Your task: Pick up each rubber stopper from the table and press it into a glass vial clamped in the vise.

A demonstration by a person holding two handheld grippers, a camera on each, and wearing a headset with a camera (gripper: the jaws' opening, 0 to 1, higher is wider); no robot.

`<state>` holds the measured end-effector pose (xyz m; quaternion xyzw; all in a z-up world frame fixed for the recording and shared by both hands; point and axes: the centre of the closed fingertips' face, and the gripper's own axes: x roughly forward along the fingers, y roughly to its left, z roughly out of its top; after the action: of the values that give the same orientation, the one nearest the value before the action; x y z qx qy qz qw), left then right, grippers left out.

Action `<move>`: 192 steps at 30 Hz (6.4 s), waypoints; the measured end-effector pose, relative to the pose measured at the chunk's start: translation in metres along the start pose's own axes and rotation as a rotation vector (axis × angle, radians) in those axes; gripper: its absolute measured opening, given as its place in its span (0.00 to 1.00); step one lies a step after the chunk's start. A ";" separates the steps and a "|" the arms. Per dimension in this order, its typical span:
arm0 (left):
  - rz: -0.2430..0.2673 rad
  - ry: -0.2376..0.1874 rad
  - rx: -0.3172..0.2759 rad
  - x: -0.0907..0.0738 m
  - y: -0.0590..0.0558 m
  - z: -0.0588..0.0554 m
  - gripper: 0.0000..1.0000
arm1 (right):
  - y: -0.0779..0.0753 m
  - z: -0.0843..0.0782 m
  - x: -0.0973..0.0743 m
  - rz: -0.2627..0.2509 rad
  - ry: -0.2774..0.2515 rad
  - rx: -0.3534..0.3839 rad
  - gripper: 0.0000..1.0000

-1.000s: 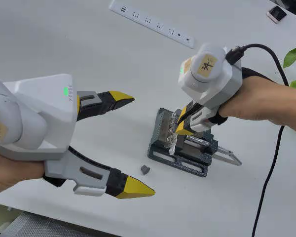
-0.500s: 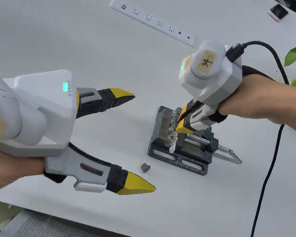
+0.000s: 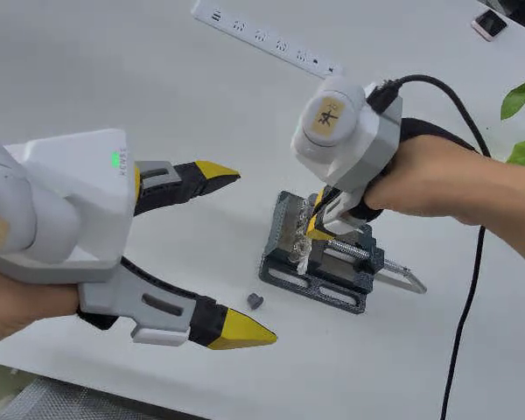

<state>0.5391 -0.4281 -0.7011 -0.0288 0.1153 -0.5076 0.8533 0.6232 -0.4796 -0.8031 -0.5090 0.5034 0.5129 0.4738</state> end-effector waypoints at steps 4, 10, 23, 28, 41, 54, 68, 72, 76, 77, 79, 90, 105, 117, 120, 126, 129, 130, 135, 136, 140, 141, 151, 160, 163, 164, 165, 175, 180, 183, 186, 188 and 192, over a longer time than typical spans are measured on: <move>-0.006 -0.001 0.004 0.002 -0.001 0.003 0.93 | 0.000 -0.001 -0.001 0.007 0.003 0.002 0.05; -0.005 0.003 0.009 0.001 -0.001 0.004 0.93 | -0.001 -0.002 -0.002 0.030 -0.061 0.002 0.06; -0.002 0.002 0.005 0.000 -0.001 0.004 0.93 | -0.001 -0.003 -0.003 0.022 -0.135 0.042 0.09; -0.002 0.004 0.005 0.000 -0.001 0.003 0.92 | 0.000 -0.003 -0.013 0.018 -0.174 0.061 0.08; -0.006 0.007 0.003 0.001 -0.003 0.003 0.91 | -0.004 -0.007 -0.018 0.000 -0.245 0.113 0.00; -0.004 0.008 -0.004 0.000 -0.001 0.002 0.91 | -0.004 -0.004 -0.014 0.042 -0.289 0.165 0.00; -0.003 0.009 -0.011 -0.001 0.000 0.001 0.90 | -0.002 -0.003 -0.010 0.055 -0.290 0.165 0.00; -0.004 0.009 -0.012 -0.001 0.000 0.001 0.89 | -0.005 -0.003 -0.012 0.051 -0.296 0.164 0.00; -0.007 0.009 -0.014 0.000 0.000 0.001 0.89 | -0.004 -0.003 -0.010 0.059 -0.295 0.163 0.00; -0.007 0.009 -0.014 0.001 0.000 0.001 0.89 | -0.005 -0.003 -0.007 0.055 -0.290 0.158 0.00; -0.007 0.008 -0.016 0.001 0.000 0.001 0.89 | -0.004 -0.003 -0.007 0.064 -0.290 0.161 0.00; -0.008 0.006 -0.017 0.000 0.000 0.002 0.89 | 0.000 -0.002 -0.008 0.092 -0.300 0.170 0.00; -0.013 -0.001 -0.014 0.003 0.000 0.004 0.88 | 0.000 -0.001 -0.007 0.040 -0.255 0.137 0.00; -0.015 -0.007 -0.015 0.004 0.000 0.005 0.88 | 0.000 -0.002 -0.006 0.034 -0.245 0.239 0.00; -0.014 -0.009 -0.017 0.004 0.000 0.005 0.88 | -0.001 -0.001 -0.004 0.028 -0.232 0.207 0.00; -0.016 -0.008 -0.016 0.006 0.000 0.006 0.88 | -0.002 -0.002 -0.003 0.023 -0.218 0.142 0.00; -0.014 -0.009 -0.014 0.005 0.001 0.007 0.88 | -0.003 -0.003 -0.004 0.035 -0.227 0.149 0.00; -0.013 -0.008 -0.013 0.005 0.001 0.007 0.88 | -0.003 -0.003 -0.004 0.043 -0.234 0.162 0.00; -0.010 -0.005 -0.014 0.003 0.002 0.006 0.88 | 0.001 -0.003 -0.005 0.057 -0.259 0.169 0.00; -0.010 -0.005 -0.015 0.003 0.002 0.006 0.88 | 0.000 -0.003 -0.005 0.055 -0.264 0.172 0.00; -0.011 -0.002 -0.017 0.003 0.002 0.005 0.88 | -0.001 -0.004 -0.006 0.050 -0.282 0.188 0.00; -0.012 -0.002 -0.017 0.003 0.001 0.004 0.88 | -0.001 -0.004 -0.006 0.048 -0.285 0.192 0.00; -0.013 0.004 -0.018 0.003 0.002 0.004 0.87 | 0.003 -0.006 -0.008 0.069 -0.347 0.262 0.01; -0.022 0.010 -0.017 0.004 -0.001 0.004 0.87 | 0.003 -0.006 -0.019 0.082 -0.507 0.442 0.05; -0.023 0.014 -0.016 0.005 -0.001 0.005 0.87 | -0.001 -0.008 -0.019 0.064 -0.551 0.493 0.08; -0.024 0.017 -0.015 0.005 -0.001 0.004 0.87 | -0.002 -0.010 -0.019 0.051 -0.559 0.501 0.09; -0.025 0.018 -0.014 0.005 -0.001 0.004 0.87 | -0.003 -0.011 -0.019 0.046 -0.568 0.508 0.09; -0.039 0.036 -0.009 0.007 -0.006 0.006 0.87 | -0.003 -0.010 -0.023 -0.008 -0.702 0.641 0.17; -0.048 0.045 -0.008 0.009 -0.007 0.006 0.87 | -0.005 -0.009 -0.022 -0.032 -0.755 0.713 0.16; -0.055 0.050 -0.007 0.010 -0.009 0.006 0.87 | -0.002 -0.009 -0.018 -0.033 -0.764 0.726 0.16; -0.059 0.055 -0.007 0.011 -0.010 0.006 0.86 | -0.003 -0.009 -0.013 -0.048 -0.769 0.746 0.16; -0.061 0.058 -0.005 0.011 -0.011 0.006 0.86 | -0.003 -0.009 -0.012 -0.049 -0.781 0.769 0.15; -0.064 0.062 -0.005 0.012 -0.011 0.006 0.86 | -0.006 -0.009 -0.011 -0.046 -0.790 0.792 0.14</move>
<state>0.5363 -0.4439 -0.6956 -0.0185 0.1420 -0.5350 0.8326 0.6297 -0.4878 -0.7916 -0.0720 0.4305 0.4257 0.7926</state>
